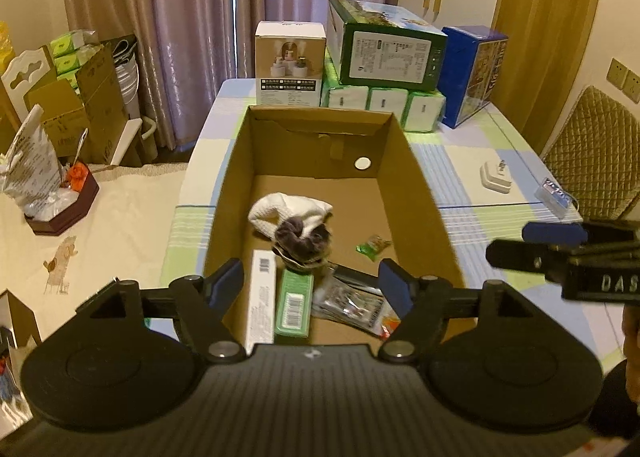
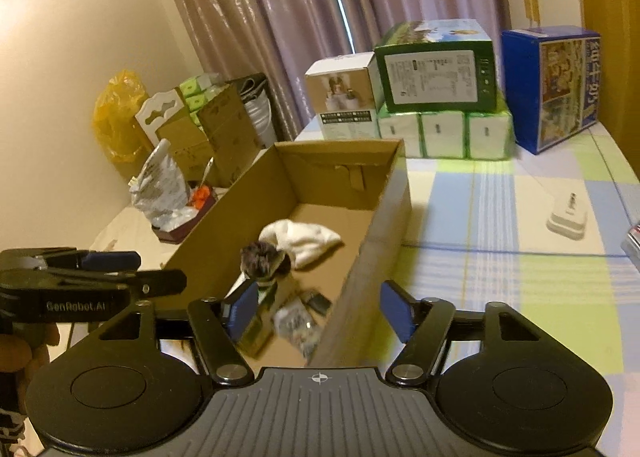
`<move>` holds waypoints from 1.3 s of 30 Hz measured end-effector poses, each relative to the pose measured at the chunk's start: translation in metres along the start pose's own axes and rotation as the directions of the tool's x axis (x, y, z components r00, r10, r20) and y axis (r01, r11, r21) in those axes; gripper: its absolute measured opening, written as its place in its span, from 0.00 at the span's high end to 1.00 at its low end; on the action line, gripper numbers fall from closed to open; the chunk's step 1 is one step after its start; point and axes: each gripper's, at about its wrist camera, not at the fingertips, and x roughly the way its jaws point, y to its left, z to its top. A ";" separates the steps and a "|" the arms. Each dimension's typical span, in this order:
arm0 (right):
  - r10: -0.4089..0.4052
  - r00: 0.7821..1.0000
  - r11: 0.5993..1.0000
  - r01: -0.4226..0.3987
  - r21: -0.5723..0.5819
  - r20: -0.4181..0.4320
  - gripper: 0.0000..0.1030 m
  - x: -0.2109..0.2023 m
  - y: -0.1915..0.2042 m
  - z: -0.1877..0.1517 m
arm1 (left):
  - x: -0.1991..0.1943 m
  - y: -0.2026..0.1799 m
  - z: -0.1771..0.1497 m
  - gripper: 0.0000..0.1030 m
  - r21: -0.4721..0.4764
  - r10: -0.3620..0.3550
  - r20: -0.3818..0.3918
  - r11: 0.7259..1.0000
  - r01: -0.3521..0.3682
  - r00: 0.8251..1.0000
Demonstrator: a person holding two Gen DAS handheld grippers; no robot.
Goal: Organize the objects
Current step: 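Lower the hair tie and snack packet into the box and open both tools, then move both tools back toward the white plug adapter and blue floss box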
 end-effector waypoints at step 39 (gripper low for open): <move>-0.333 0.941 0.912 0.307 0.273 0.054 0.02 -0.182 -0.156 -0.076 | -0.025 -0.181 -0.024 0.01 0.093 -0.211 0.033 0.974 0.207 0.977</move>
